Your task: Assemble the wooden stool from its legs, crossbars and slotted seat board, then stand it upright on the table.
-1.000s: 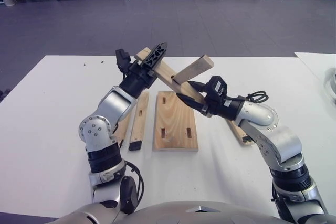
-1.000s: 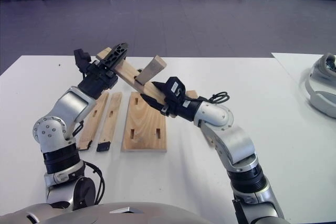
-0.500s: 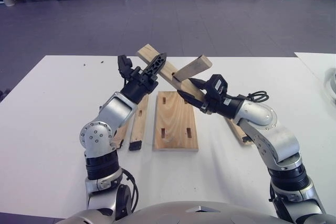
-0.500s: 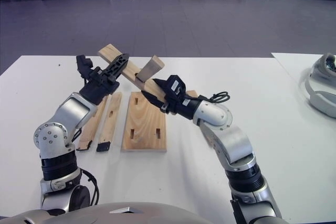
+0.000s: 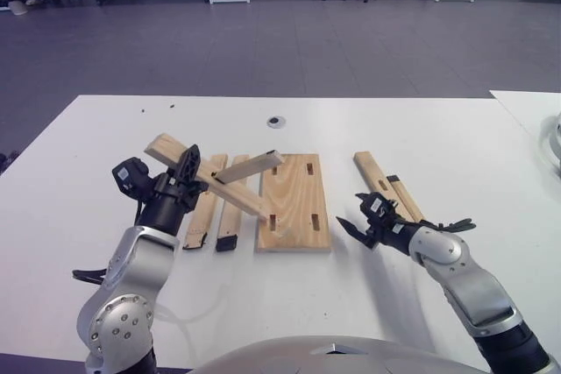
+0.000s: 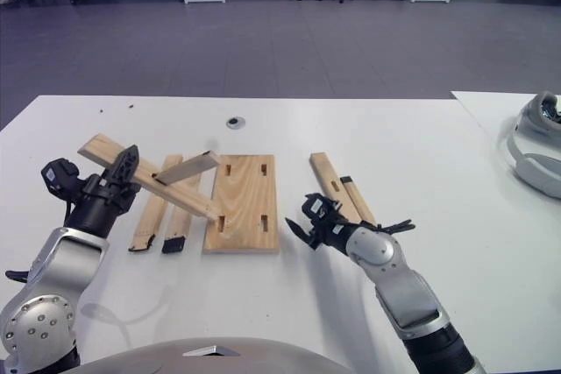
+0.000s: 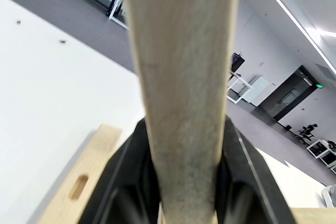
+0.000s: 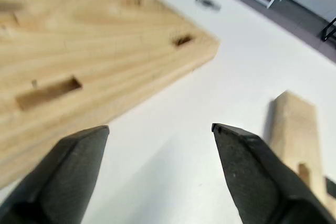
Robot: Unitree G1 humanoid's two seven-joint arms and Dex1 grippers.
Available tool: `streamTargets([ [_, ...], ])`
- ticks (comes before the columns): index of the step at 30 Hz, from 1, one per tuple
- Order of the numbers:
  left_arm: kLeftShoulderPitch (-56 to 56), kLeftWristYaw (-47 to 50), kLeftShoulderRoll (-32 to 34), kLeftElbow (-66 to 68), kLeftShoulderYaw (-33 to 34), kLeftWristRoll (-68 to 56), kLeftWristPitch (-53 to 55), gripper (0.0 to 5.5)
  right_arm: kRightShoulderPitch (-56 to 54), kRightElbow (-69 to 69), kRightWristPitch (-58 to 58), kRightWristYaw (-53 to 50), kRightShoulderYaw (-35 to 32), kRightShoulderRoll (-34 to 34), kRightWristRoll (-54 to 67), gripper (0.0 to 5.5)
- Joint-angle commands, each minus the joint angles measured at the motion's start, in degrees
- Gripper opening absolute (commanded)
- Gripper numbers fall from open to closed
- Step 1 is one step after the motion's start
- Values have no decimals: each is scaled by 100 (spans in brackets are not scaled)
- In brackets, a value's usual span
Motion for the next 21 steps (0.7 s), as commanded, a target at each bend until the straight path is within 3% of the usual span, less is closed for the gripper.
streamTargets([
  [1, 348, 300, -50, -234, -243, -52, 121, 102, 4, 250, -96, 11, 216, -18, -263, 367],
  [9, 524, 434, 523, -331, -289, 953, 31, 102, 81, 244, -240, 27, 193, 168, -257, 367],
  [14, 243, 347, 395, -79, -1132, 1774, -105, 102, 37, 205, -240, 45, 193, 186, -301, 367],
  [19, 552, -272, 1037, -65, -1949, 2469, 160, 102, -2, 151, -236, 46, 184, 142, -393, 367],
  [21, 647, -524, 1599, -71, -2503, 3074, 270, 102, -22, 91, -207, 17, 143, 118, -455, 367],
])
